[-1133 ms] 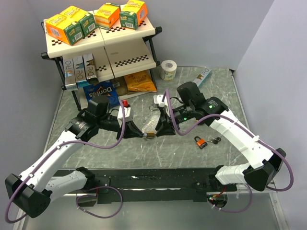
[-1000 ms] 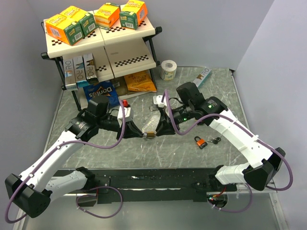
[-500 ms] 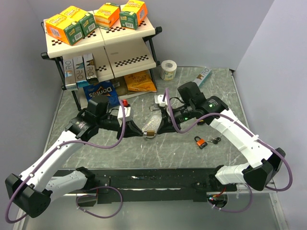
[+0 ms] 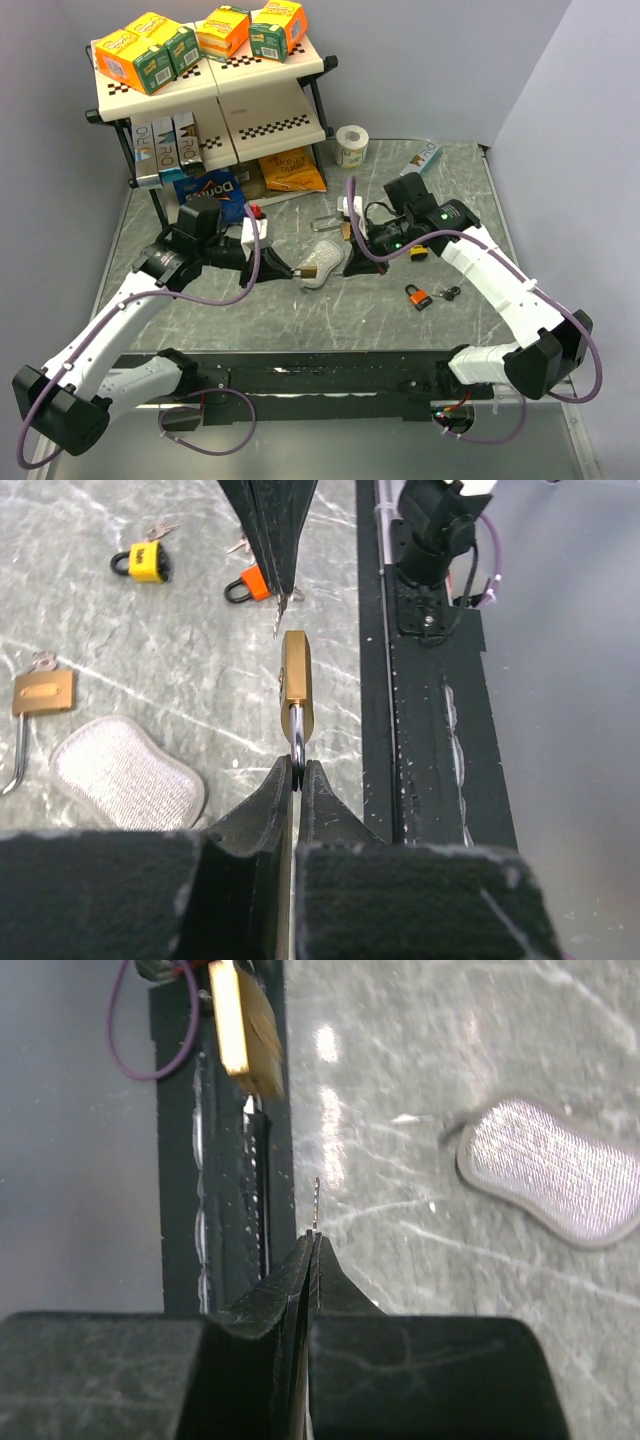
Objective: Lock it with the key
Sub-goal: Lock the lock, then place the key at the center of the board.
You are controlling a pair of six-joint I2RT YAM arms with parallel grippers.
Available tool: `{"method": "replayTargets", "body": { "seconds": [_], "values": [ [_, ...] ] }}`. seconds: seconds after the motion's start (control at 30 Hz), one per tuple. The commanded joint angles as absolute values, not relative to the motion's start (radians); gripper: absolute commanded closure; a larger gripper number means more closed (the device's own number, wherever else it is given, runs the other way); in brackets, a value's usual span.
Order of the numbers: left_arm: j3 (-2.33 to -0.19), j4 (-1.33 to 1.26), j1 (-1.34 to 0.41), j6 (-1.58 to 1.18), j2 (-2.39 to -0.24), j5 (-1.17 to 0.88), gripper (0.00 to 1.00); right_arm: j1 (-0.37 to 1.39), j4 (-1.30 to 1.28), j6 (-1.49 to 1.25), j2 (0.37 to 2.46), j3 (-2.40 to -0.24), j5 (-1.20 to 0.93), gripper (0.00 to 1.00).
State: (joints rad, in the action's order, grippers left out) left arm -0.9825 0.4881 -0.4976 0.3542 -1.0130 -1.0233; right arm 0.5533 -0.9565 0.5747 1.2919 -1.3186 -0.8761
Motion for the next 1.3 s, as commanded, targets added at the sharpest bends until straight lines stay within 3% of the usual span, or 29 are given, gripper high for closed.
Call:
{"method": "replayTargets", "body": {
  "seconds": [0.0,0.23,0.4,0.73,1.0,1.27],
  "values": [
    [-0.994,0.485,-0.453,0.377,-1.022,-1.061,0.99,0.505,-0.901,0.551,1.275,-1.289,-0.865,1.0],
    [-0.992,0.561,-0.277,0.413,-1.046,-1.114,0.99,0.534,-0.617,0.292,1.412,-1.287,-0.813,1.0],
    [-1.029,0.779,-0.132,0.604,-1.074,-1.129,0.99,0.607,-0.416,0.097,1.601,-1.327,-0.727,1.0],
    [-1.032,0.997,0.139,0.836,-1.081,-1.132,0.99,0.712,-0.212,-0.063,1.988,-1.584,-0.545,1.0],
    [-1.011,1.057,0.183,0.917,-1.112,-1.114,0.99,0.712,-0.19,-0.095,2.184,-1.71,-0.503,1.0],
    [-0.983,1.012,0.184,0.9,-1.124,-1.117,0.99,0.713,-0.196,-0.107,2.227,-1.718,-0.483,1.0]
  ]
}}
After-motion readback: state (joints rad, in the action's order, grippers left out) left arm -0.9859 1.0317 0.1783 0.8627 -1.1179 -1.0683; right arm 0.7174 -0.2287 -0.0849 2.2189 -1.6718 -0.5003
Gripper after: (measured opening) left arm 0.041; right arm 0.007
